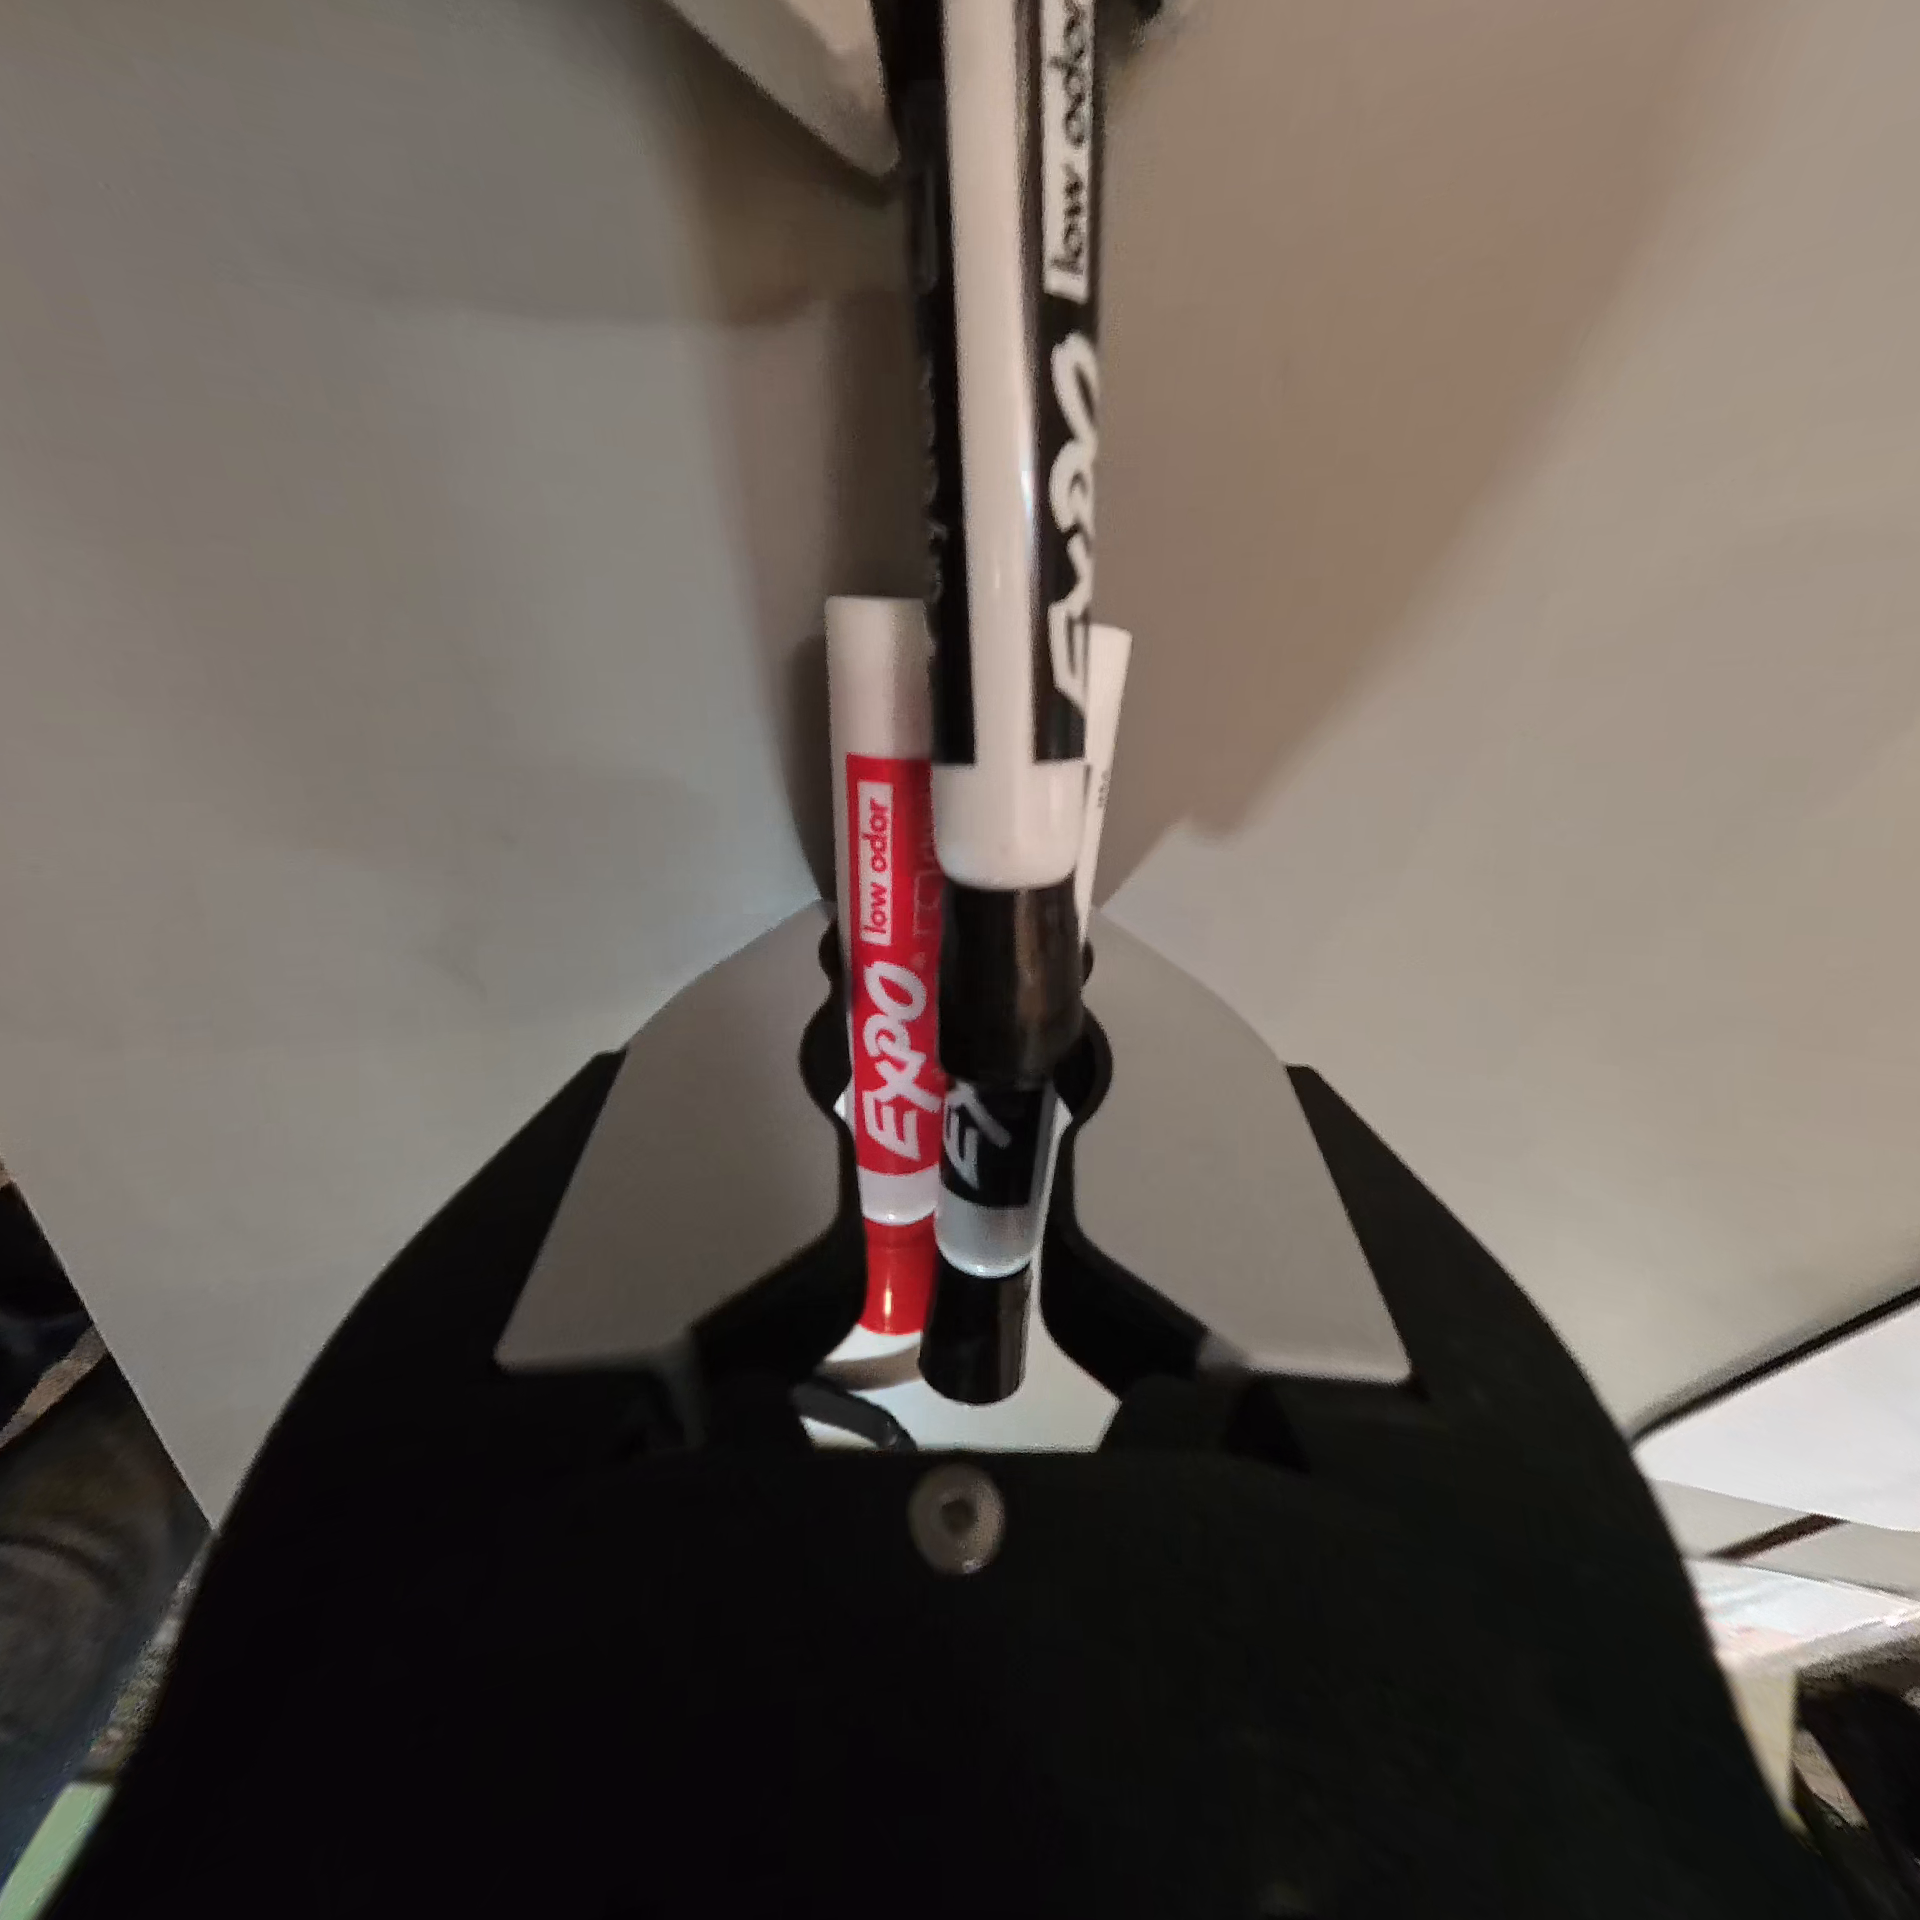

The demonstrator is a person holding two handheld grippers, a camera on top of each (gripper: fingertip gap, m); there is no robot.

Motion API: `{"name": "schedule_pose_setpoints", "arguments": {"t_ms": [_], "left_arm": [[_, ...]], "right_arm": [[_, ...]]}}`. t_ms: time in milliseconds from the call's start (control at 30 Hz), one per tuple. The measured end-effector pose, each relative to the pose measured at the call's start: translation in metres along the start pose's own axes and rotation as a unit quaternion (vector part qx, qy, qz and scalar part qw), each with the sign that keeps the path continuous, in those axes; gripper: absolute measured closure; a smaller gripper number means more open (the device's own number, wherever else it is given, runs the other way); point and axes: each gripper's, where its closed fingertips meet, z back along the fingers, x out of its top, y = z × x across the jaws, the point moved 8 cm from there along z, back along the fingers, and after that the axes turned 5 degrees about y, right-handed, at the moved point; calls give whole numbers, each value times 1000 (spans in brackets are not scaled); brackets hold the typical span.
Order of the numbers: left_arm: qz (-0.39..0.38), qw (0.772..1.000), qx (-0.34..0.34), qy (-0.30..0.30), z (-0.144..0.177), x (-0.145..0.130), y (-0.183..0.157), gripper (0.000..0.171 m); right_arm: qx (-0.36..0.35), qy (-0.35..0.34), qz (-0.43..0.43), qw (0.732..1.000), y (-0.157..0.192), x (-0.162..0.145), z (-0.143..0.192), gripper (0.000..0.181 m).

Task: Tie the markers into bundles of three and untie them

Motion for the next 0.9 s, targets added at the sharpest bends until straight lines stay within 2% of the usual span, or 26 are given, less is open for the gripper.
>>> {"name": "schedule_pose_setpoints", "arguments": {"t_ms": [433, 567, 767, 900], "left_arm": [[-94, 995, -11, 1, 15, 28, -34, 151], [-94, 995, -19, -4, 13, 30, -42, 150], [-98, 995, -20, -15, 15, 30, -45, 151], [-95, 995, -10, -28, 14, 29, -44, 138]], "right_arm": [[10, -55, -7, 998, 27, 7, 2, 143], [20, -79, -6, 997, 37, 15, 3, 143], [26, -94, -18, 995, 42, 13, 3, 143], [21, -92, -20, 995, 43, 10, 2, 143]]}}
